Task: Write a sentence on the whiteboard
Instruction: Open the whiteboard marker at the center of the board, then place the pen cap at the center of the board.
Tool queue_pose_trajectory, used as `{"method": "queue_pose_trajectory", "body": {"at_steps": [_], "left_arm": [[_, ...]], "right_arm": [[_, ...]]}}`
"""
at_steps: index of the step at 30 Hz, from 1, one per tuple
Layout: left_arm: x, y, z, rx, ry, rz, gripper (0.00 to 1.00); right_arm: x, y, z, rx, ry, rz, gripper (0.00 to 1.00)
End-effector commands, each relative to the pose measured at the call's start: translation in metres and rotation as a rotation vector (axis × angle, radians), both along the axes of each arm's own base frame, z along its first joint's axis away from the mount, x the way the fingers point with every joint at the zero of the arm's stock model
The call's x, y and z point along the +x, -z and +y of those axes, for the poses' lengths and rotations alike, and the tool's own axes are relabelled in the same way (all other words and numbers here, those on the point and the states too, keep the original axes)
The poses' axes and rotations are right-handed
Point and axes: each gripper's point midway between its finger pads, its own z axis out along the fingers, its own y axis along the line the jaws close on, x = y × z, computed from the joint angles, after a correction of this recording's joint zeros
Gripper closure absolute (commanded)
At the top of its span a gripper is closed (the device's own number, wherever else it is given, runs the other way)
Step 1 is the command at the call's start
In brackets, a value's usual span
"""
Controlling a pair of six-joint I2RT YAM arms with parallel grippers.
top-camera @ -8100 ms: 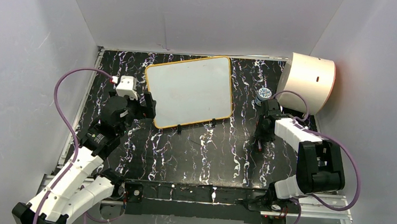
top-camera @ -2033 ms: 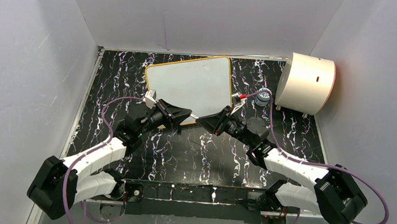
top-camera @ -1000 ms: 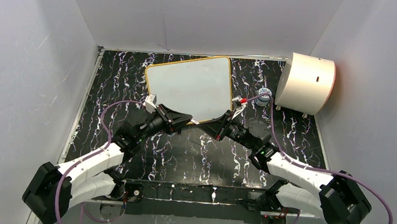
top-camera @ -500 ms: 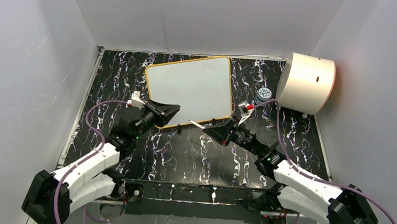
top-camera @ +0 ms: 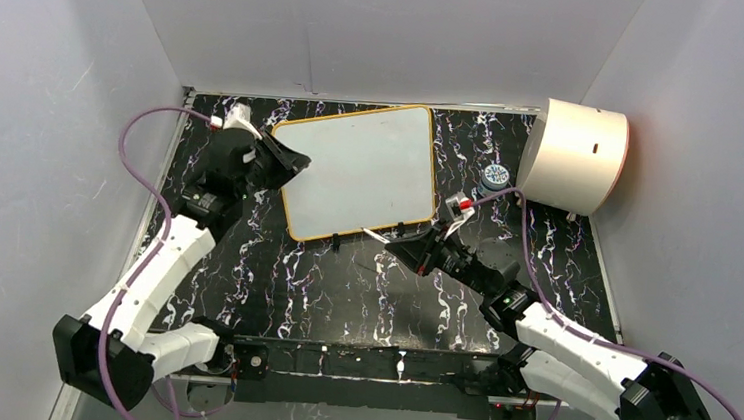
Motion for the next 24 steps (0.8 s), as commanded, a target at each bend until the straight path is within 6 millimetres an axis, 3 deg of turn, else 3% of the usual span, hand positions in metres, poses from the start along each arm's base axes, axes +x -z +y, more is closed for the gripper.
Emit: {"method": "queue_pose_trajectory", "body": {"at_steps": [1,5,10,18,24], "left_arm": [[-0.002,0.020,0.052,0.270,-0.027,0.108,1.00],[0.006,0.017,0.092,0.343,-0.080,0.161,1.00],[0.015,0.033,0.134,0.301,-0.094,0.250,1.00],[0.029,0.102,0.179,0.328,-0.081,0.476,1.00],[0.040,0.157,0.186,0.355,-0.017,0.623,1.00]], "right_arm": [[0.008,-0.035,-0.004,0.027,0.040,-0.118,1.00],[0.010,-0.037,-0.006,-0.003,0.047,-0.143,1.00],[0.011,-0.039,-0.009,-0.028,0.058,-0.172,1.00],[0.014,-0.042,-0.018,-0.066,0.093,-0.208,1.00],[0.019,-0.038,-0.018,-0.101,0.108,-0.219,1.00]]}}
